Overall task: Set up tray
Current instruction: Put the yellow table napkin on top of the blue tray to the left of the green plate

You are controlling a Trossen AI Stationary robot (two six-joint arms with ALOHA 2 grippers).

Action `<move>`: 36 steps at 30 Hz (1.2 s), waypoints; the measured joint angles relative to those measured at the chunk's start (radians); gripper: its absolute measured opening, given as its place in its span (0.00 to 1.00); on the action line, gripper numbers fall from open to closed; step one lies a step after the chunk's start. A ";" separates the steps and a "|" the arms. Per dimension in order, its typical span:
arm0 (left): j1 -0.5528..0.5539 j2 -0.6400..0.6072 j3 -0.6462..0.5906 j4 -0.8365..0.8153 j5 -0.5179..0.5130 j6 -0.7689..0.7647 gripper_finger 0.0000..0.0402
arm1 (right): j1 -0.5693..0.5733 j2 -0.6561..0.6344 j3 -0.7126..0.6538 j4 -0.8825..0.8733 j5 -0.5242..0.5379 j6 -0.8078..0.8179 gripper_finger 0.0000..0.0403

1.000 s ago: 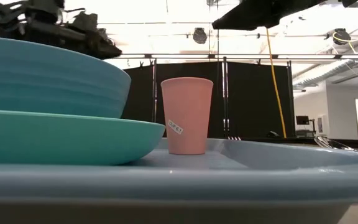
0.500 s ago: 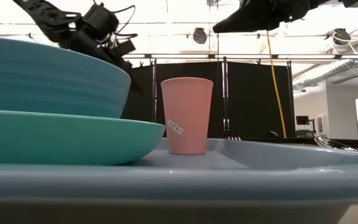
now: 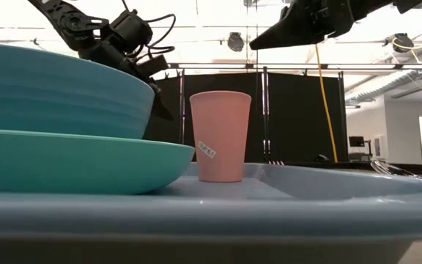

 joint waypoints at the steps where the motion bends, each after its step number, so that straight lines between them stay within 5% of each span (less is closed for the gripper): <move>1: -0.011 0.009 0.000 0.000 -0.011 -0.008 0.46 | -0.004 0.000 0.000 -0.001 0.000 0.001 0.15; 17: -0.086 0.264 0.252 -0.275 -0.113 -0.017 0.47 | -0.024 0.000 0.000 -0.005 -0.004 0.027 0.15; 36: -0.134 0.383 0.277 -0.227 -0.104 0.111 0.47 | -0.024 0.000 0.000 -0.027 -0.004 0.031 0.15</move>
